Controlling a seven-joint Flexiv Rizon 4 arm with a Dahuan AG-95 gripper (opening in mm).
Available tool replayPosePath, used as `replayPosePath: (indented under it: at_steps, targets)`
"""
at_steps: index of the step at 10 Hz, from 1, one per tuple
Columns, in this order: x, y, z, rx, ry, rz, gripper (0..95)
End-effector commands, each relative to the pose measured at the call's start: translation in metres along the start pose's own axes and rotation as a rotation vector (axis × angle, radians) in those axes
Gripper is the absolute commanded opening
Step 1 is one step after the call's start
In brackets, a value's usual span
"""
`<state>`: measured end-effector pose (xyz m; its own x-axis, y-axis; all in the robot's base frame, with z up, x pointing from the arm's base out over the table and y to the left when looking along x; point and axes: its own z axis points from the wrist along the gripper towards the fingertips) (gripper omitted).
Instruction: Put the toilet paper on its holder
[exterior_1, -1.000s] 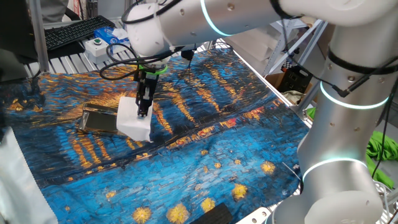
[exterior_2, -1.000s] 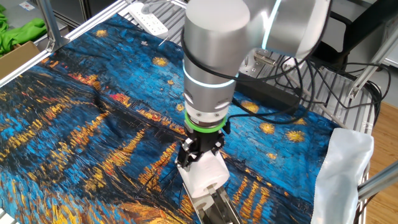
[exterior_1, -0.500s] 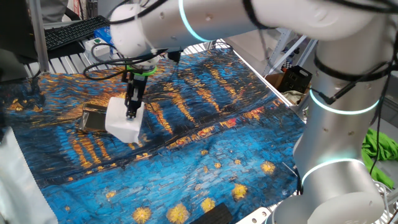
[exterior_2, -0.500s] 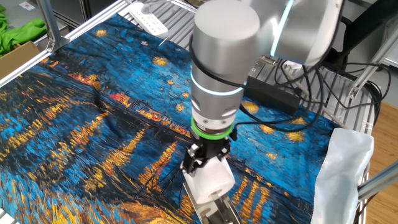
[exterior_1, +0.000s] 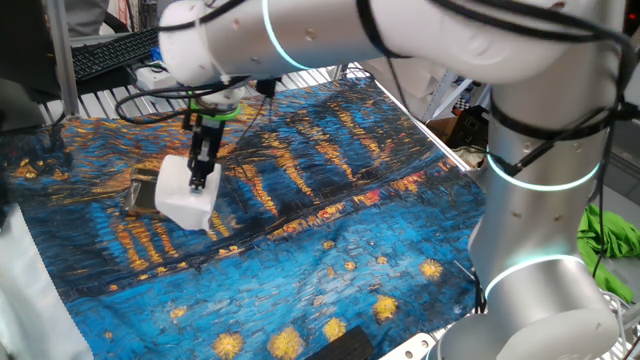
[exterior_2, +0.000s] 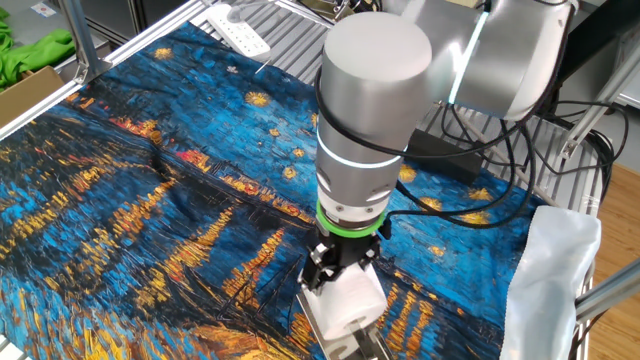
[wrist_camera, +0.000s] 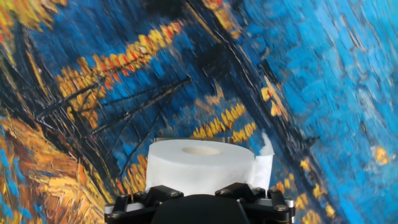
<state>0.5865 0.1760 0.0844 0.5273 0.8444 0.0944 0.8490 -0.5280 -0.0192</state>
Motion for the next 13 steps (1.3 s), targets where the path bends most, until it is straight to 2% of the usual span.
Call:
replayPosePath:
  at_steps: [1,2,4,13]
  targets:
    - [0.010,0.002,0.004,-0.007,-0.009,0.004,0.0]
    - [0.014,0.003,0.000,0.002,0.007,-0.003,0.0]
    - [0.017,0.005,-0.003,0.007,0.013,-0.012,0.0]
    - [0.020,0.002,-0.006,0.004,0.008,-0.032,0.0]
